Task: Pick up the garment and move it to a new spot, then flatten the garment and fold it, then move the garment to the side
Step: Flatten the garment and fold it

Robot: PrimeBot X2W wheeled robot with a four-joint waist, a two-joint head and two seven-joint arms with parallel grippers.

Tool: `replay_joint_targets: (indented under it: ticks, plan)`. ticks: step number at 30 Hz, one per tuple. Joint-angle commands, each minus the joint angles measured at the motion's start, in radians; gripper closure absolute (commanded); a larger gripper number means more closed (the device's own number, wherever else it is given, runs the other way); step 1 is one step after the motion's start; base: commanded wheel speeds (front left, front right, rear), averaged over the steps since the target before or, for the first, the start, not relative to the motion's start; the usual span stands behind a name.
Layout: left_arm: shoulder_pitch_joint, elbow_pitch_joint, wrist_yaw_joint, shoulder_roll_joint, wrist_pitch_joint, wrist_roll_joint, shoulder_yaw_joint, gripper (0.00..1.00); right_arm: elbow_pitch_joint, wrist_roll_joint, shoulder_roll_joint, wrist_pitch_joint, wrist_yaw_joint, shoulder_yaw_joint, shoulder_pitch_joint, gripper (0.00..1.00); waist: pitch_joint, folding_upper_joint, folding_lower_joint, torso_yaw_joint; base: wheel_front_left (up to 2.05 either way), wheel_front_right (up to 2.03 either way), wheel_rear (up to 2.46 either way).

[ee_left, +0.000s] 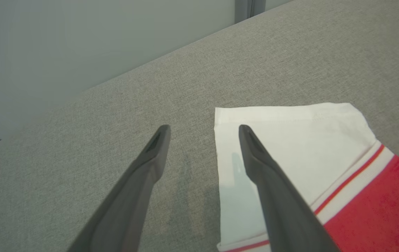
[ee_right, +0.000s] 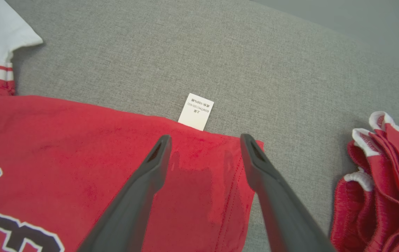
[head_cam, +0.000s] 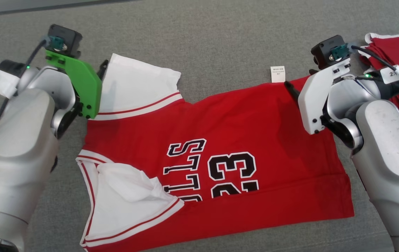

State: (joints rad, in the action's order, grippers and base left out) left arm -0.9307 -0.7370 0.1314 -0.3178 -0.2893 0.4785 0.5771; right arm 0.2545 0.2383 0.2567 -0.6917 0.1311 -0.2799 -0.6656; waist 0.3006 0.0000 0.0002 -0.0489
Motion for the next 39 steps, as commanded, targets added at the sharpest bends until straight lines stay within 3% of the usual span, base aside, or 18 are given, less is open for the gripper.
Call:
replay_joint_targets:
  ticks: [1, 10, 22, 23, 24, 26, 27, 32, 36, 39]
  plan:
    - [-0.045, -0.018, -0.002, -0.026, -0.012, 0.011, 0.01, 0.0, 0.007, 0.001, 0.007, 0.015, -0.001, 0.0, -0.029, 0.0, 0.093, 0.0, -0.0002, -0.074, 0.0, 0.0, 0.0]
    - [-0.143, -0.093, -0.002, -0.067, -0.057, 0.077, 0.058, 0.0, 0.052, -0.014, -0.006, 0.082, -0.001, 0.039, -0.079, 0.0, 0.141, 0.0, -0.0002, -0.108, 0.0, 0.0, 0.0]
    - [-0.172, -0.194, -0.017, -0.037, -0.04, 0.086, 0.063, 0.0, 0.073, -0.024, -0.001, 0.106, -0.001, 0.06, -0.09, 0.0, 0.149, 0.0, -0.0002, -0.106, 0.0, 0.0, 0.0]
    - [-0.174, -0.199, -0.016, -0.033, -0.038, 0.088, 0.064, 0.07, 0.073, -0.025, -0.003, 0.107, -0.001, 0.061, -0.091, 0.0, 0.148, 0.0, -0.0002, -0.107, 0.0, 0.0, 0.0]
    - [-0.174, -0.199, -0.016, -0.033, -0.038, 0.088, 0.064, 0.07, 0.073, -0.025, -0.003, 0.107, -0.001, 0.061, -0.091, 0.0, 0.148, 0.0, -0.0002, -0.107, 0.0, 0.0, 0.0]
    - [-0.18, -0.21, -0.016, -0.028, -0.036, 0.09, 0.067, 0.26, 0.073, -0.025, -0.006, 0.106, -0.001, 0.059, -0.091, 0.0, 0.147, 0.0, -0.0002, -0.108, 0.0, 0.0, 0.0]
    - [-0.18, -0.216, -0.016, -0.027, -0.036, 0.092, 0.067, 0.3, 0.073, -0.024, -0.007, 0.106, -0.001, 0.056, -0.091, 0.0, 0.145, 0.0, -0.0002, -0.11, 0.0, 0.0, 0.0]
    - [-0.191, -0.247, -0.012, -0.025, -0.02, 0.1, 0.07, 0.16, 0.063, -0.012, -0.002, 0.098, -0.001, 0.039, -0.084, 0.0, 0.143, 0.0, -0.0002, -0.126, 0.0, 0.0, 0.0]
    - [-0.196, -0.268, -0.02, -0.025, -0.009, 0.102, 0.07, 0.32, 0.049, -0.006, 0.006, 0.092, -0.001, 0.035, -0.073, 0.0, 0.149, 0.0, -0.0002, -0.135, 0.0, 0.0, 0.0]
    - [-0.199, -0.286, -0.02, -0.014, -0.018, 0.106, 0.074, 0.73, 0.035, -0.006, 0.015, 0.086, -0.001, 0.048, -0.069, 0.0, 0.163, 0.0, -0.0002, -0.132, 0.0, 0.0, 0.0]
